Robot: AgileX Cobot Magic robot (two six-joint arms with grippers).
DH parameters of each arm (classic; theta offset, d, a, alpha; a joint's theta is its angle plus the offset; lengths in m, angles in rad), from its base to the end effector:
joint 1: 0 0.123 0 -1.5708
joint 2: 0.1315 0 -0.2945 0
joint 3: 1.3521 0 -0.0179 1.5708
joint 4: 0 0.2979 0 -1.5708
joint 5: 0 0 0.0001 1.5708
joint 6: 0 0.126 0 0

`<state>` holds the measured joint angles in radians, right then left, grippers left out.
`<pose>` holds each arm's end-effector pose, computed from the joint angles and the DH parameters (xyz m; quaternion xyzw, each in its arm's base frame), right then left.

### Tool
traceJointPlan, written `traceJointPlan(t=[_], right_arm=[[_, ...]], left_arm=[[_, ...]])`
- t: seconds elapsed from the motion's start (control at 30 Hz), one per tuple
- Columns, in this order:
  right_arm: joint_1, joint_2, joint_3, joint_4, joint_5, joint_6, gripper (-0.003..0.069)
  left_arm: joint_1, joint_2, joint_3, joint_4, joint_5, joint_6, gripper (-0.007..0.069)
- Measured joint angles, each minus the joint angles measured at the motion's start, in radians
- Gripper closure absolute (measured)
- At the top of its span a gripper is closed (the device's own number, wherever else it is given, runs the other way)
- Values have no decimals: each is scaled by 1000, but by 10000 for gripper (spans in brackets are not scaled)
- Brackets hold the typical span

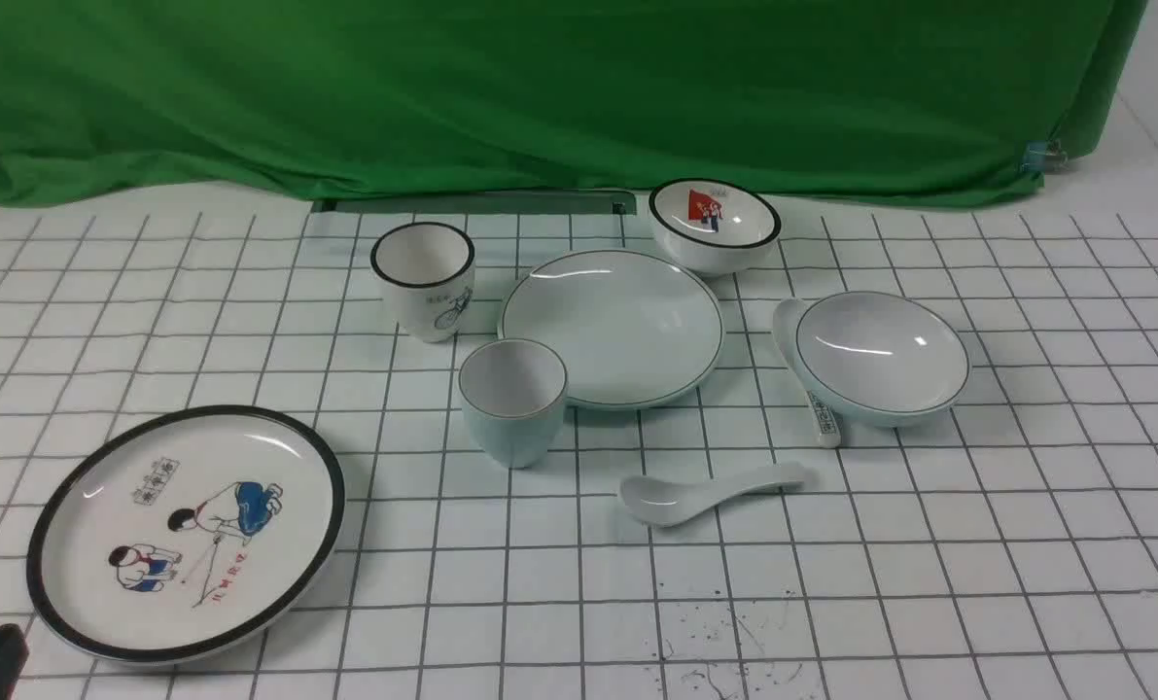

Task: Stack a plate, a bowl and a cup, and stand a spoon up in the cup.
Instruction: Use the right arm to grab a blue rice bowl

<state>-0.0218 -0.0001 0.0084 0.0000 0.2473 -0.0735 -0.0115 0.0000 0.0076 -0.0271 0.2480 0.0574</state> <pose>0.1278 -0.0028 0.1817 -0.0197 0.7638 -0.0307 0.6444 0.1278 -0.0023 0.1819 0.0184 0.7638 0.0038 0.6452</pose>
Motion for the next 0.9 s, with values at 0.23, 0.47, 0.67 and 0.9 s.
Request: traceJointPlan(t=[0.23,0.47,0.67,0.9], right_arm=[[0,0,0,0,0,0,416],[0,0,0,0,0,0,416],[0,0,0,0,0,0,416],[0,0,0,0,0,0,416]], left_arm=[[0,0,0,0,0,0,653],[0,0,0,27,0,20,653],[0,0,0,54,0,34,653],[0,0,0,55,0,47,653]])
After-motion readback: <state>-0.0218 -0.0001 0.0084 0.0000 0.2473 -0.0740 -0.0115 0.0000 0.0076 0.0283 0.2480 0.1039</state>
